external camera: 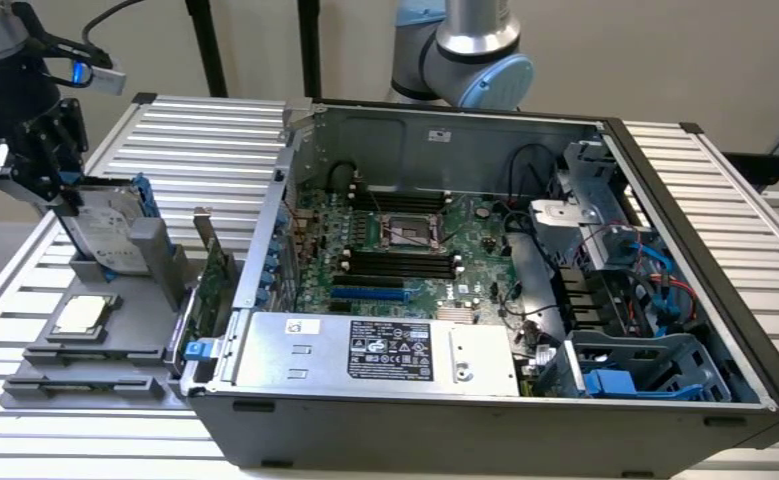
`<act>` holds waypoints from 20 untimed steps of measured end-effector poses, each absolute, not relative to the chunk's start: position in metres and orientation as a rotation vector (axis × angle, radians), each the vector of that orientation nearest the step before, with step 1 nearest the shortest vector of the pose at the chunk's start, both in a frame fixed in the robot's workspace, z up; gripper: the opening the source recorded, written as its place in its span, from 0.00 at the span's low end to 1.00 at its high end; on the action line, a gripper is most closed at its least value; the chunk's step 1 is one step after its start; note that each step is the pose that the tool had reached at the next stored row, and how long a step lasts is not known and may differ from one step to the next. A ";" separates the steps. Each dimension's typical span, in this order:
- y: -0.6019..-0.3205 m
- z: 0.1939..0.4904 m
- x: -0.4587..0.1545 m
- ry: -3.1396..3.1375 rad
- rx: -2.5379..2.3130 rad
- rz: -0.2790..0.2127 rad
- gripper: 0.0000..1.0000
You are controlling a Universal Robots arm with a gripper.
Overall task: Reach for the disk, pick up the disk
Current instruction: 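Pick up the disk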
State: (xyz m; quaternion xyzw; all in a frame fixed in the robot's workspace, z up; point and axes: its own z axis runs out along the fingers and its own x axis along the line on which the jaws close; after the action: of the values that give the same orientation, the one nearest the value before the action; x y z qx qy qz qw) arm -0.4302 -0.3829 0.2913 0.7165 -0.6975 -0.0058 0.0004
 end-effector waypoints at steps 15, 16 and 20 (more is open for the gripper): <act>-0.386 0.291 -0.430 -2.191 2.250 -0.018 0.33; -0.387 0.291 -0.430 -2.191 2.250 -0.018 0.33; -0.392 0.291 -0.430 -2.194 2.248 -0.018 0.33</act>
State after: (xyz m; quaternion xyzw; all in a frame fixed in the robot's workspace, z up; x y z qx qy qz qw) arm -0.4302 -0.3916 0.2913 0.7156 -0.6985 -0.0059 0.0003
